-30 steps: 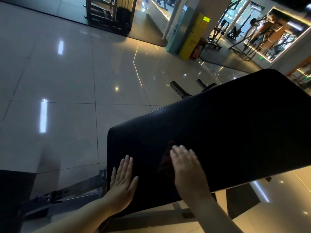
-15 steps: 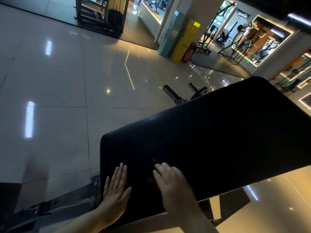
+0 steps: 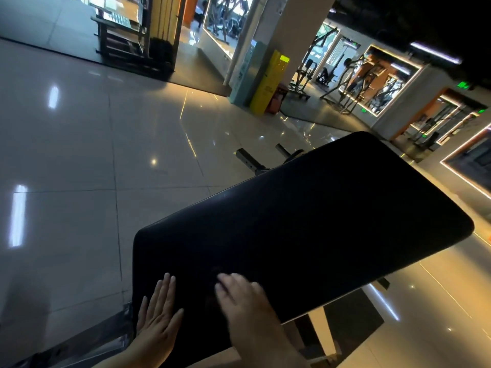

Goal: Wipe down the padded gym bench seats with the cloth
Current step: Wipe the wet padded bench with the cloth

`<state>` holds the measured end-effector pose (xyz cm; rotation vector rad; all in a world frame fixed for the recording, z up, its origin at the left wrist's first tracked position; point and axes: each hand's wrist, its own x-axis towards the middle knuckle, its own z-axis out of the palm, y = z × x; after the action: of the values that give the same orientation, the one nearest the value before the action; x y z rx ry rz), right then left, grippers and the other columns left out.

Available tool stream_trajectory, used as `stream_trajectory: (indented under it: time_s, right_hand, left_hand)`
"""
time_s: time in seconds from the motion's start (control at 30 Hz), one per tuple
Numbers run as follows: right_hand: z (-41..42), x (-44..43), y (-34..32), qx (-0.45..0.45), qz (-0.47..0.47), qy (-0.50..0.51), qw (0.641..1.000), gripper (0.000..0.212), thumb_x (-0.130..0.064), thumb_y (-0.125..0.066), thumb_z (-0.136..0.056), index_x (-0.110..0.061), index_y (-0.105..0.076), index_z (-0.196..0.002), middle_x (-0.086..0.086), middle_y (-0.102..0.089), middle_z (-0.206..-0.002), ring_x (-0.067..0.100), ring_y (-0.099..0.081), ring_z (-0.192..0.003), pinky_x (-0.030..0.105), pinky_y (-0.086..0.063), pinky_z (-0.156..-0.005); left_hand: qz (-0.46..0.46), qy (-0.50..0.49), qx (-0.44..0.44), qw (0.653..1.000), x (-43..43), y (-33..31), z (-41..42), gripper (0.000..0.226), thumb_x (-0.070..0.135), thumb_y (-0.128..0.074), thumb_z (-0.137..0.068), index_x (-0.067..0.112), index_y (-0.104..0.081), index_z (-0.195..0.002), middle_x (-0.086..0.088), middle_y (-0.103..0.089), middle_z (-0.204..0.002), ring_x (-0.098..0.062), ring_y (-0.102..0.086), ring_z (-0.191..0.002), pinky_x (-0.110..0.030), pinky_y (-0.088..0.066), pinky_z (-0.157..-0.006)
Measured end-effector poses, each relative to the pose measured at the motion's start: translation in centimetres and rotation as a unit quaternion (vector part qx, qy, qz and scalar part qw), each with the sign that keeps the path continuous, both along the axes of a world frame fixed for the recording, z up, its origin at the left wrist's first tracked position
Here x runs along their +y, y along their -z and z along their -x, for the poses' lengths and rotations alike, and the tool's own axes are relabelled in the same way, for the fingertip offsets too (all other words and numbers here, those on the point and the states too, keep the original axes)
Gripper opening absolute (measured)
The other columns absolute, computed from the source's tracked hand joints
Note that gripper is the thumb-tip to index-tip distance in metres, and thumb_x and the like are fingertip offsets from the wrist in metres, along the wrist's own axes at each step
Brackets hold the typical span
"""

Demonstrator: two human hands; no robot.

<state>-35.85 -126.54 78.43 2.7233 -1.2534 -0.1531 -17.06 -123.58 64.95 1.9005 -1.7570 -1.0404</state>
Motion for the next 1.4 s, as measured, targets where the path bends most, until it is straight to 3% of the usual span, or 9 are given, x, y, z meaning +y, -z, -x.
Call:
stream_trajectory:
  time_s: [0.27,0.47,0.53,0.6,0.83,0.97,1.1,1.27,1.4]
  right_hand:
    - [5.2,-5.7,-6.1,-0.061,0.209,0.297,0.930,0.058,-0.011,-0.057,-0.091,-0.006,-0.044,-0.147,0.017,-0.039,-0.157,0.033,-0.039,-0.143,0.046,-0.039,-0.112]
    - [-1.7,-1.2,0.6,-0.037,-0.029,0.027,0.999,0.059,0.002,-0.032,-0.099,-0.008,-0.030,-0.157,0.005,-0.024,-0.166,0.027,-0.025,-0.150,0.042,-0.020,-0.122]
    - [0.0,0.6,1.0,-0.039,-0.038,-0.037,0.998,0.054,-0.005,-0.049,-0.091,-0.011,-0.053,-0.145,0.003,-0.047,-0.153,0.024,-0.048,-0.135,0.039,-0.041,-0.113]
    - [3.7,0.5,0.1,-0.086,0.011,-0.018,0.996,0.051,-0.007,-0.064,-0.086,-0.016,-0.062,-0.136,0.000,-0.058,-0.141,0.018,-0.059,-0.121,0.032,-0.052,-0.101]
    - [9.7,-3.5,-7.0,-0.077,0.211,0.272,0.936,0.061,-0.011,-0.056,-0.092,-0.005,-0.039,-0.150,0.018,-0.033,-0.159,0.035,-0.037,-0.141,0.045,-0.042,-0.107]
    - [4.2,-1.3,-2.4,-0.096,0.128,0.138,0.977,0.063,0.003,-0.042,-0.091,-0.009,-0.035,-0.153,0.008,-0.031,-0.162,0.029,-0.036,-0.145,0.039,-0.032,-0.116]
    - [4.0,0.4,-0.2,-0.061,0.021,0.037,0.997,0.065,0.001,-0.057,-0.084,-0.014,-0.050,-0.147,-0.001,-0.045,-0.155,0.025,-0.047,-0.138,0.036,-0.030,-0.114]
    - [7.8,-4.1,-5.2,-0.054,0.141,0.158,0.976,0.061,-0.002,-0.045,-0.093,-0.014,-0.039,-0.153,0.004,-0.034,-0.161,0.025,-0.031,-0.147,0.032,-0.024,-0.116]
    - [5.8,-7.1,-8.4,-0.078,0.152,0.263,0.950,0.069,-0.017,-0.053,-0.095,-0.011,-0.024,-0.157,0.008,-0.016,-0.167,0.029,-0.014,-0.153,0.039,-0.019,-0.121]
  left_hand:
    - [-0.003,-0.067,0.022,0.997,0.1,-0.7,0.8,0.083,0.062,0.018,-0.067,0.029,0.037,-0.141,0.020,0.042,-0.148,0.004,0.033,-0.139,-0.028,0.017,-0.116]
    - [-0.007,-0.129,0.099,0.987,-0.6,-1.5,1.6,0.057,0.034,-0.026,-0.108,0.033,0.009,-0.154,0.022,0.020,-0.157,0.003,0.017,-0.142,-0.042,0.005,-0.122]
    - [0.007,-0.149,0.134,0.980,-0.6,-1.4,1.2,0.055,0.029,-0.030,-0.108,0.032,-0.003,-0.156,0.023,0.010,-0.158,0.003,0.011,-0.143,-0.042,0.004,-0.123]
    - [0.017,-0.150,0.165,0.975,-0.4,-1.1,0.8,0.054,0.028,-0.030,-0.108,0.031,-0.009,-0.158,0.019,0.003,-0.162,0.003,0.007,-0.144,-0.039,0.004,-0.123]
    - [0.052,-0.193,0.225,0.954,0.8,-1.4,2.0,0.049,0.020,-0.031,-0.109,0.021,-0.020,-0.157,0.008,-0.009,-0.165,0.001,0.000,-0.144,-0.027,-0.001,-0.120]
    - [0.040,-0.202,0.239,0.949,1.4,-1.7,1.9,0.050,0.019,-0.033,-0.108,0.021,-0.021,-0.157,0.008,-0.010,-0.165,-0.007,-0.002,-0.150,-0.028,-0.004,-0.120]
    - [0.030,-0.178,0.241,0.953,1.3,-2.1,1.2,0.050,0.016,-0.034,-0.108,0.020,-0.022,-0.157,0.011,-0.013,-0.163,-0.009,-0.003,-0.151,-0.030,-0.004,-0.121]
    - [0.044,-0.181,0.195,0.963,0.9,-1.7,-0.4,0.050,0.009,-0.035,-0.103,0.023,-0.035,-0.151,0.011,-0.023,-0.161,-0.012,-0.010,-0.152,-0.036,-0.001,-0.125]
    - [0.043,-0.196,0.213,0.956,0.8,-2.2,-0.5,0.051,0.009,-0.044,-0.098,0.023,-0.041,-0.147,0.011,-0.031,-0.158,-0.014,-0.025,-0.148,-0.041,-0.022,-0.122]
